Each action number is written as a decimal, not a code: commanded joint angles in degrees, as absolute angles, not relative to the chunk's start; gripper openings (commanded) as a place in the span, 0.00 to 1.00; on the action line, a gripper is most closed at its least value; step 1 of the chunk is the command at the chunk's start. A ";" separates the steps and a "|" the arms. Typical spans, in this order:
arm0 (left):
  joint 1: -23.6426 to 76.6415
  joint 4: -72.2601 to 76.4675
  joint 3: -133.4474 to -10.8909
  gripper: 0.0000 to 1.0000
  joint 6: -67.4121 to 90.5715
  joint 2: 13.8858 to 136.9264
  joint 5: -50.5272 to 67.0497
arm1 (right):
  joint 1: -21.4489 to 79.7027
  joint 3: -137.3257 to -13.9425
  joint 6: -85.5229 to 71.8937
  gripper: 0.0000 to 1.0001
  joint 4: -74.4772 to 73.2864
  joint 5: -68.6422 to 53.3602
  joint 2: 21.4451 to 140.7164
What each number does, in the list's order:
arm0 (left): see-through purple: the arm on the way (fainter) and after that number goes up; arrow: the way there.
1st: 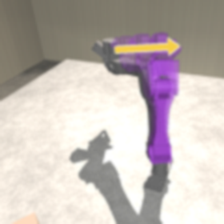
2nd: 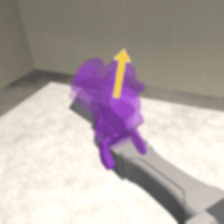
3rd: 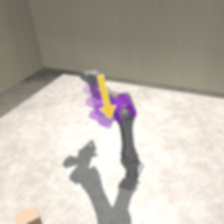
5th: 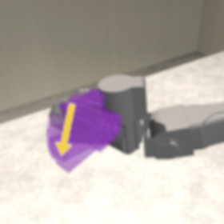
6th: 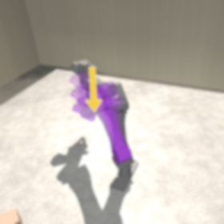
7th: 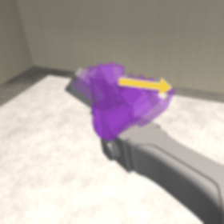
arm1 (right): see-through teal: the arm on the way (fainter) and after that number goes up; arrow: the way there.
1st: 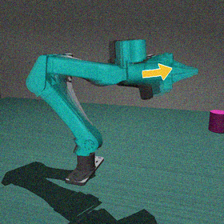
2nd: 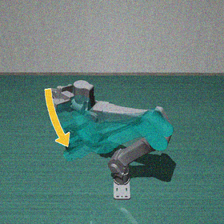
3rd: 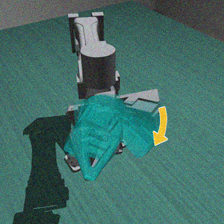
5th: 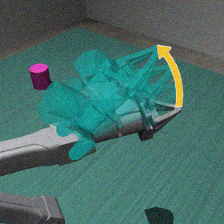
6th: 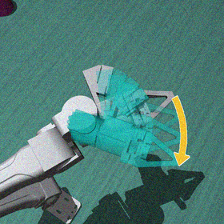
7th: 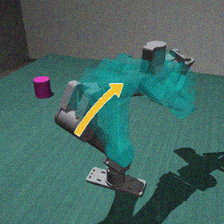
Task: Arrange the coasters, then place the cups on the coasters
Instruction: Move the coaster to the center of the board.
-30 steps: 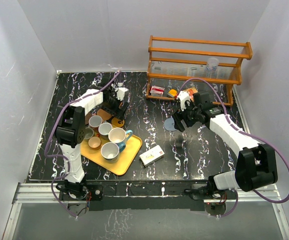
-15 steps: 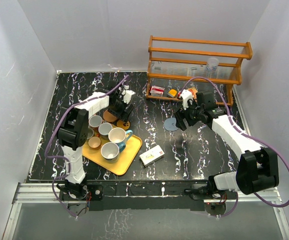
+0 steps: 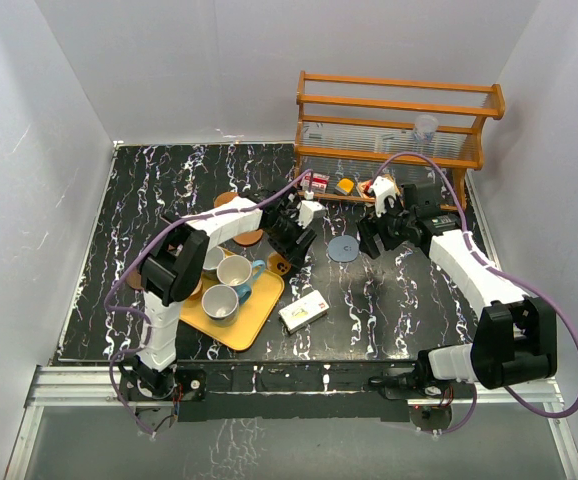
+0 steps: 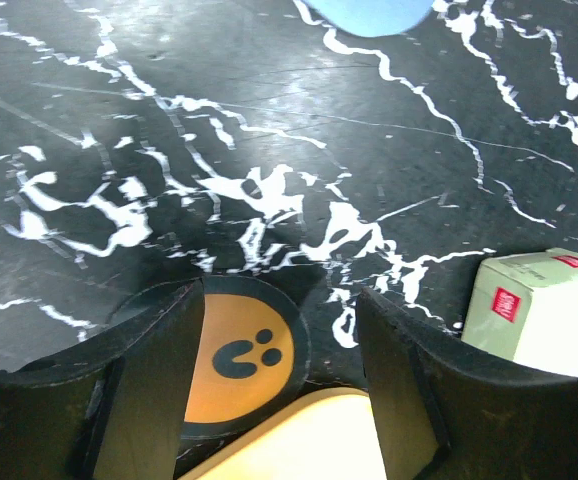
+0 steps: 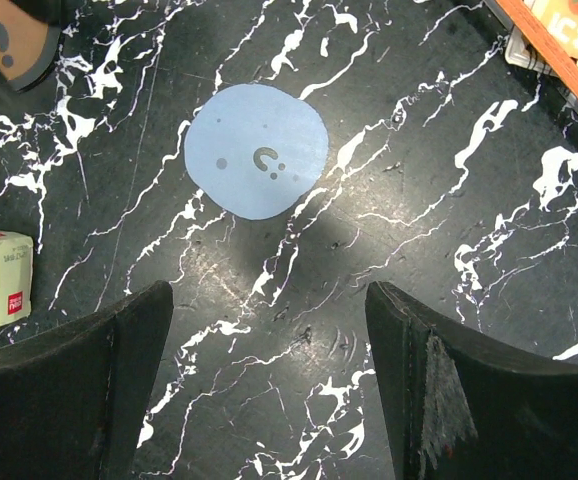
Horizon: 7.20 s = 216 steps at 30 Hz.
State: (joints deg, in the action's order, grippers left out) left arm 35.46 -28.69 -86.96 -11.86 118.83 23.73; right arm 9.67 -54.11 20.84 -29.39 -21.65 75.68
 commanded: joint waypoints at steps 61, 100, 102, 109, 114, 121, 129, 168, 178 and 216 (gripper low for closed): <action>42.99 -23.44 -79.60 0.75 -24.60 120.12 11.32 | 1.71 -54.66 18.53 0.77 -27.31 -24.38 74.81; 49.97 -22.76 -110.18 0.71 -18.89 142.57 16.69 | -7.46 -54.07 13.63 0.79 -23.69 -13.50 75.23; 50.11 -22.94 -110.80 0.71 -18.90 142.73 16.62 | -7.41 -54.14 13.54 0.80 -23.64 -13.45 75.32; 50.02 -21.79 -105.92 0.71 -20.71 138.62 14.81 | -7.49 -54.23 13.28 0.83 -23.66 -12.86 75.11; 49.39 -20.37 -100.59 0.71 -22.03 135.39 13.48 | -7.51 -54.20 13.18 0.95 -23.56 -12.74 75.01; 48.79 -19.78 -99.82 0.71 -22.63 135.01 12.22 | -7.54 -54.23 13.18 0.98 -23.61 -12.72 75.10; 47.57 -19.60 -102.02 0.71 -21.14 136.23 11.34 | -7.56 -54.18 13.18 0.98 -23.72 -13.35 75.14; 47.63 -22.81 -107.38 0.95 -20.41 133.44 13.03 | -7.65 -54.40 13.54 0.98 -24.21 -14.63 75.83; 46.54 -21.18 -99.31 0.99 -25.74 123.18 9.47 | -7.64 -54.55 13.53 0.98 -24.29 -14.85 76.37; 19.27 -27.94 -86.66 0.98 -18.86 114.14 11.51 | -7.60 -54.68 14.15 0.98 -24.78 -15.47 76.73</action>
